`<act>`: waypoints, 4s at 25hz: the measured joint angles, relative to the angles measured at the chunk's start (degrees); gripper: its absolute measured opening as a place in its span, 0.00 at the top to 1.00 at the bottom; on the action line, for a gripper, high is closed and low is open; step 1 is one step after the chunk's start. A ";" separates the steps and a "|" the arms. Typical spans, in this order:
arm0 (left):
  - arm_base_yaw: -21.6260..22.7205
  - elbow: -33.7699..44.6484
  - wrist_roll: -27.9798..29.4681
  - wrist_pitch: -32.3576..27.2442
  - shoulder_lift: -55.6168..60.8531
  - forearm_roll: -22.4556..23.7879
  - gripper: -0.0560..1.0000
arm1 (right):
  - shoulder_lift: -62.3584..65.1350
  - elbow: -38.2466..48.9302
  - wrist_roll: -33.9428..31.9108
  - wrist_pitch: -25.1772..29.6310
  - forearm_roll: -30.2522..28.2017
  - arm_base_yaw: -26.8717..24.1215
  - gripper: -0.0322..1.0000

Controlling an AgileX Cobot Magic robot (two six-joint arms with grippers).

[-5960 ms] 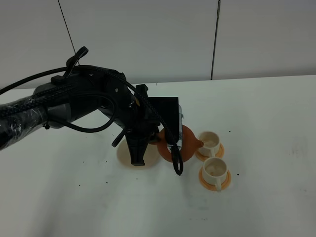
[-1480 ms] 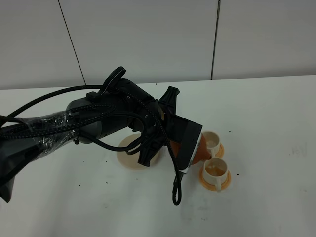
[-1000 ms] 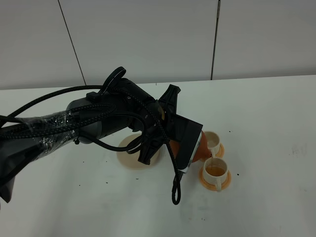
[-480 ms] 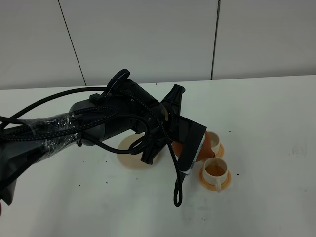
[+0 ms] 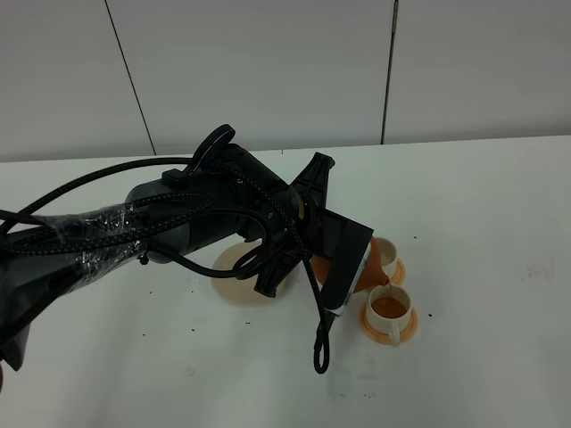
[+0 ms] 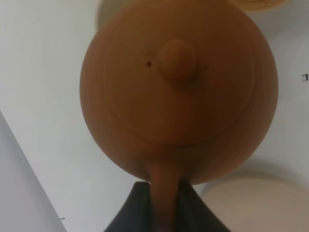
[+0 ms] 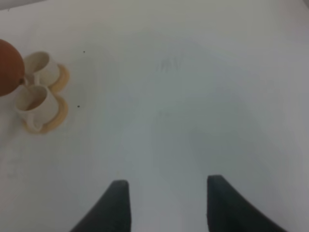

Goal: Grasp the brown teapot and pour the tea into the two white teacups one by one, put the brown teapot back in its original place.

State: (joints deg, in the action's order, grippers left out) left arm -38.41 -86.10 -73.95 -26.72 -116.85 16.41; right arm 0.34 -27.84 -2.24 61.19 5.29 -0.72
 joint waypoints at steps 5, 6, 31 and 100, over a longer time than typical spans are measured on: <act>0.00 0.00 0.00 0.00 0.00 1.04 0.79 | 0.00 0.00 0.00 0.00 0.00 0.00 0.62; 0.00 0.00 0.00 0.00 0.00 1.17 0.79 | 0.00 0.00 0.00 0.00 0.00 0.00 0.62; 0.00 0.00 -0.05 0.00 0.00 1.66 0.79 | 0.00 0.00 0.00 0.00 0.00 0.00 0.62; -0.57 0.00 -6.91 1.22 0.00 1.67 0.79 | 0.00 0.00 -0.05 0.00 0.00 0.00 0.62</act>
State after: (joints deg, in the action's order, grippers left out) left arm -38.98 -86.10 -80.86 -25.50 -116.85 18.08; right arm 0.34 -27.84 -2.30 61.19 5.29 -0.72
